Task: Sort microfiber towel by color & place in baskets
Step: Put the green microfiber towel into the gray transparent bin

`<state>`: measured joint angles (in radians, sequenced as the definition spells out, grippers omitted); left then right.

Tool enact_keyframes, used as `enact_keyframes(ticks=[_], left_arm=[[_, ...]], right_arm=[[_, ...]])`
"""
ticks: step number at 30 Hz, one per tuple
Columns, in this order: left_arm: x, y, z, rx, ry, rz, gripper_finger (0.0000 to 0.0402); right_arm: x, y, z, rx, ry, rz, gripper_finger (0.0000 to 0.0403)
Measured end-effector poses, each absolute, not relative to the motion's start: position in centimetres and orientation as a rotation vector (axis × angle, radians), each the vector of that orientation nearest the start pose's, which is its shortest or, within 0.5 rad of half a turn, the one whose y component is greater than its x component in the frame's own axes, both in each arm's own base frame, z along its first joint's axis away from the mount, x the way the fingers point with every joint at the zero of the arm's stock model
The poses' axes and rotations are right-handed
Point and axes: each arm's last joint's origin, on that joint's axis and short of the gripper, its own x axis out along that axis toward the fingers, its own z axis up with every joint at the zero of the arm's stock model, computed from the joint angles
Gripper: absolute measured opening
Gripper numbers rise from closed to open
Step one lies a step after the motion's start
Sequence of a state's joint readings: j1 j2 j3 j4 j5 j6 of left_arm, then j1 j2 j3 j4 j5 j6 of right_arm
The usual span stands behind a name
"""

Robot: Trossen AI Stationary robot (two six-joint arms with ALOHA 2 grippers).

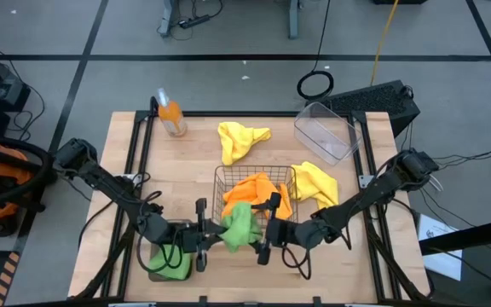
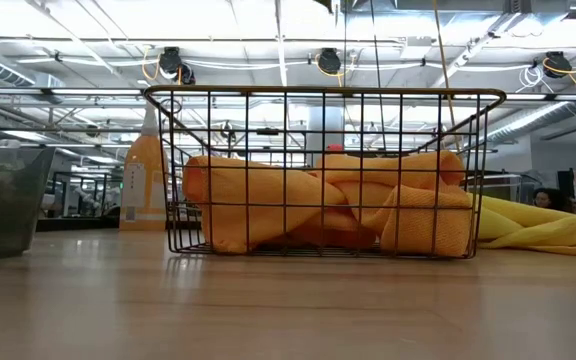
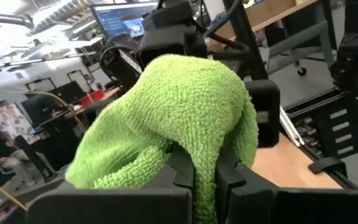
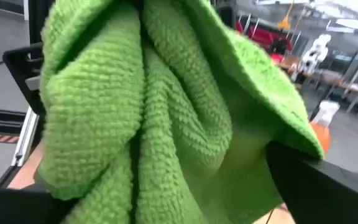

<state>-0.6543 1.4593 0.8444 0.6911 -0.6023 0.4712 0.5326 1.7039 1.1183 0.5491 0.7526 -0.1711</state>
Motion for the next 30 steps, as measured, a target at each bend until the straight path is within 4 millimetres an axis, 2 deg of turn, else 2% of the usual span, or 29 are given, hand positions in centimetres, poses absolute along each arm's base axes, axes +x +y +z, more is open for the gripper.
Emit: enact_keyframes(ticks=[4,9,17,19,23,26,30], left_arm=[[26.1,-18.0,27.7,0.425,-0.046,-0.058,0.0012],[26.4,-17.9,27.5,0.39,-0.039,-0.133,0.0014],[26.9,-17.2,27.4,0.323,-0.03,-0.145,0.0044],[27.0,-17.1,27.4,0.305,-0.025,-0.143,0.0056],[26.9,-17.2,27.4,0.291,-0.022,-0.141,0.0098],[26.3,-17.7,27.6,0.289,-0.023,-0.121,0.0143],[25.2,-18.4,28.3,0.292,-0.038,-0.082,0.0203]], right_arm=[[33.4,18.5,28.0,-0.249,0.018,-0.196,0.0304],[33.2,19.1,28.1,-0.266,-0.004,-0.1,0.0215],[33.2,19.3,28.0,-0.27,0.0,-0.058,0.005],[33.2,19.2,28.0,-0.276,0.008,-0.06,0.0019],[33.1,19.2,28.0,-0.281,0.017,-0.092,0.0024],[32.8,19.6,27.9,-0.301,0.03,-0.143,0.0036],[32.3,20.1,28.0,-0.326,0.038,-0.194,0.0031]])
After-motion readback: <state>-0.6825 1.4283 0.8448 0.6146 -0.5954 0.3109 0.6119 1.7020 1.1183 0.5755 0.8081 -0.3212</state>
